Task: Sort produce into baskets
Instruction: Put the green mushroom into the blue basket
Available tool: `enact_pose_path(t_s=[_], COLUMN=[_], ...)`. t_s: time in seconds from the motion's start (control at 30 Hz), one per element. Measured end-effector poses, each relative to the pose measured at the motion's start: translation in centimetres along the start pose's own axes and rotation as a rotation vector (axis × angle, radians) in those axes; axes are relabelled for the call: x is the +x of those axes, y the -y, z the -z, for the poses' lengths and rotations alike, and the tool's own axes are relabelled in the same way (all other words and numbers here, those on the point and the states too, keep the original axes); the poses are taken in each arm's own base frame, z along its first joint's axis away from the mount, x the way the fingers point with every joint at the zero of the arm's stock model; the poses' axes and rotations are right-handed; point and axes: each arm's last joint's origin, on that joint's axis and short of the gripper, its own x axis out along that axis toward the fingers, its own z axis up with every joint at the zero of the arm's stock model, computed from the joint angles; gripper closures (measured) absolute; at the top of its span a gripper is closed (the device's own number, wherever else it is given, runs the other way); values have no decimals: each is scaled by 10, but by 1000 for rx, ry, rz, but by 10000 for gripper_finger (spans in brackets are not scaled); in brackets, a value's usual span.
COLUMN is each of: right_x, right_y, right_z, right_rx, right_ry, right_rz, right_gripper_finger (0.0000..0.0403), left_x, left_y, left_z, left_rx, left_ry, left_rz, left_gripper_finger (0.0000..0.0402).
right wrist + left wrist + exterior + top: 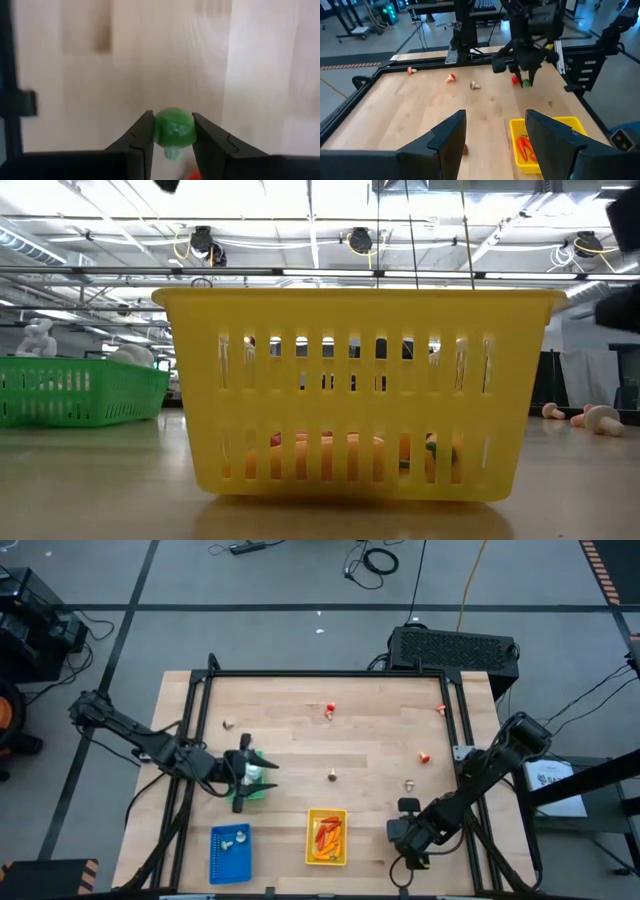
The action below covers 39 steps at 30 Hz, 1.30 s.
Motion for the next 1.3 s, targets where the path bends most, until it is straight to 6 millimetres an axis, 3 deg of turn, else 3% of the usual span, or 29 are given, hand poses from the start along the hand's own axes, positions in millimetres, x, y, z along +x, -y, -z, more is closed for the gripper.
enact_pose_path(t_s=[0.13,0.27,0.37,0.63,0.83,1.0,1.1,1.3], right_x=[-13,-24,-32,-47,-62,-67,-64,-50], right_y=[-4,-8,-11,6,35,55,62,68], right_z=[-14,-37,-54,-95,-128,-140,-146,-158], right_rx=[-78,-196,-326,-570,-511,-443,-411,-361], right_ry=[125,361,544,776,941,985,1012,1036], right_rz=[37,133,195,343,349,376,312,17], right_gripper_finger=[304,303,303,303,303,303,303,303], left_x=[5,11,14,32,43,50,52,55], left_y=[2,2,1,0,5,8,12,24], left_z=[20,38,51,64,76,84,88,89], left_rx=[-34,-113,-129,-189,-308,-403,-304,127], left_ry=[112,379,449,384,308,257,240,248], left_rz=[-3,56,98,87,118,130,144,99], left_gripper_finger=[190,190,190,190,190,190,190,190])
